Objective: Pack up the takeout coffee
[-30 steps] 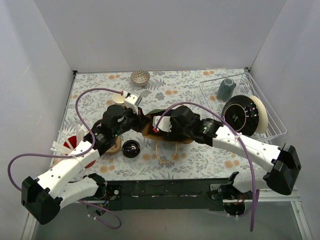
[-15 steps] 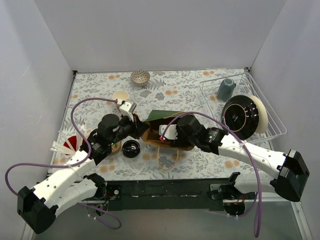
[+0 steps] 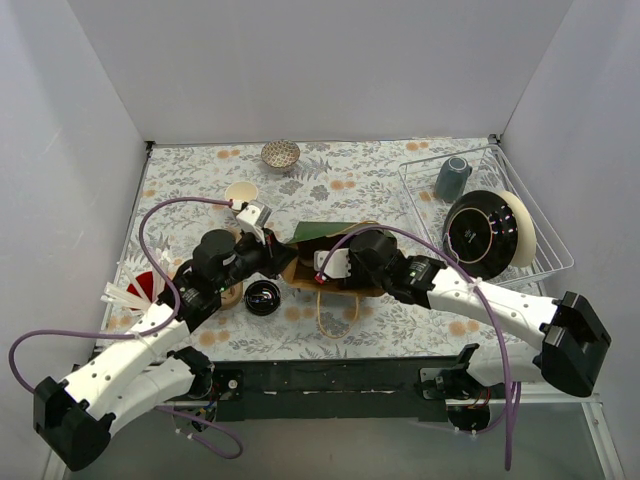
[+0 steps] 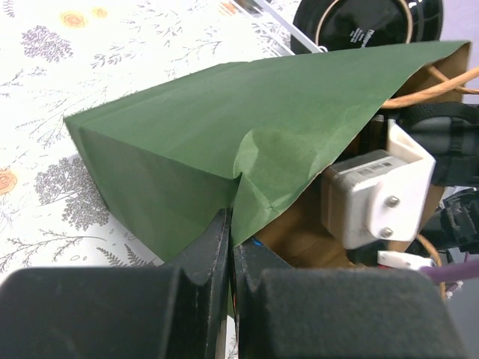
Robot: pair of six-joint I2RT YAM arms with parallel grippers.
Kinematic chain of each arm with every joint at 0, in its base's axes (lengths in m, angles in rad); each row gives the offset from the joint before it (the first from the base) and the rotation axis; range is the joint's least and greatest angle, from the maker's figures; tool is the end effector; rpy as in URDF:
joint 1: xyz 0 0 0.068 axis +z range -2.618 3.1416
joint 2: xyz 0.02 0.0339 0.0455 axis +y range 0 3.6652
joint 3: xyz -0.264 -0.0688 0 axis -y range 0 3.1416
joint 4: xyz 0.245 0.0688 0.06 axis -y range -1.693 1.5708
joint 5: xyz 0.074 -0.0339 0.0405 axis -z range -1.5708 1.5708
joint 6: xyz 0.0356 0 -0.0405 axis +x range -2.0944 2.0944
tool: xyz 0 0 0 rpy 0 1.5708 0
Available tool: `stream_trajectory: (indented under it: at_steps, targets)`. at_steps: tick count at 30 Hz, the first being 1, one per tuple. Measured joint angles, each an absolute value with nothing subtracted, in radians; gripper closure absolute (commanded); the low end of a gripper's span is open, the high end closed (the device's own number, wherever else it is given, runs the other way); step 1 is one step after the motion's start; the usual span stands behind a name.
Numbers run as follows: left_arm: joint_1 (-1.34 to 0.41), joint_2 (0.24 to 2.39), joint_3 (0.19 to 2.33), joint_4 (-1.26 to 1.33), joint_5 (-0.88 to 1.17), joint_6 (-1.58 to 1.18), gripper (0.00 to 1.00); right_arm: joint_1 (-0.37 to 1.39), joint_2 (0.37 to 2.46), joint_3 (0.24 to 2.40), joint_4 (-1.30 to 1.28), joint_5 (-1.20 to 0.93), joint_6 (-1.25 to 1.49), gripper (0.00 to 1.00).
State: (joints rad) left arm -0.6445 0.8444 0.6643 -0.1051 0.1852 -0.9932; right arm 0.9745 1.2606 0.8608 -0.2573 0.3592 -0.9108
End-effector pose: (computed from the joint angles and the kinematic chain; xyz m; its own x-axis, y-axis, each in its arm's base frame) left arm 0.1568 -0.1260 0.2953 -0.7359 -0.4770 -0.4806 0.2111 0.5127 -0.8322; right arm 0.1639 0.2192 0.2592 0.2781 -0.9071 -0.3158 -0.6501 0.0643 -0.7571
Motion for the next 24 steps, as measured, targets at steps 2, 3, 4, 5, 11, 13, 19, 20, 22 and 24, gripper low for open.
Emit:
stream_trajectory:
  at_steps: [2,3,4,5,11,13,19,20,22,24]
  targets:
    - [-0.645,0.834,0.664,-0.106,0.192,-0.995,1.0,0.972,1.265,0.861,-0.237,0.364,-0.921,0.62]
    - [-0.645,0.83,0.664,-0.107,0.193,-0.995,1.0,0.97,1.268,0.861,-0.229,0.364,-0.923,0.62]
    - [-0.645,0.826,0.664,-0.109,0.194,-0.995,1.0,0.969,1.271,0.861,-0.226,0.364,-0.925,0.62]
    - [-0.645,0.821,0.663,-0.112,0.195,-0.996,1.0,0.968,1.275,0.86,-0.22,0.365,-0.927,0.62]
    - [-0.645,0.805,0.646,-0.112,0.205,-1.001,1.0,0.968,1.287,0.86,-0.205,0.374,-0.931,0.62]
    - [-0.645,0.802,0.642,-0.111,0.209,-1.002,1.0,0.968,1.287,0.86,-0.206,0.364,-0.93,0.62]
    - [-0.645,0.795,0.627,-0.097,0.22,-1.002,1.0,0.964,1.287,0.859,-0.205,0.337,-0.921,0.63]
    - [-0.645,0.794,0.626,-0.096,0.221,-1.002,1.0,0.963,1.287,0.858,-0.203,0.339,-0.922,0.63]
    - [-0.645,0.793,0.624,-0.096,0.221,-1.003,1.0,0.963,1.291,0.854,-0.196,0.343,-0.923,0.62]
    - [-0.645,0.791,0.621,-0.095,0.222,-1.003,1.0,0.961,1.303,0.852,-0.184,0.344,-0.922,0.62]
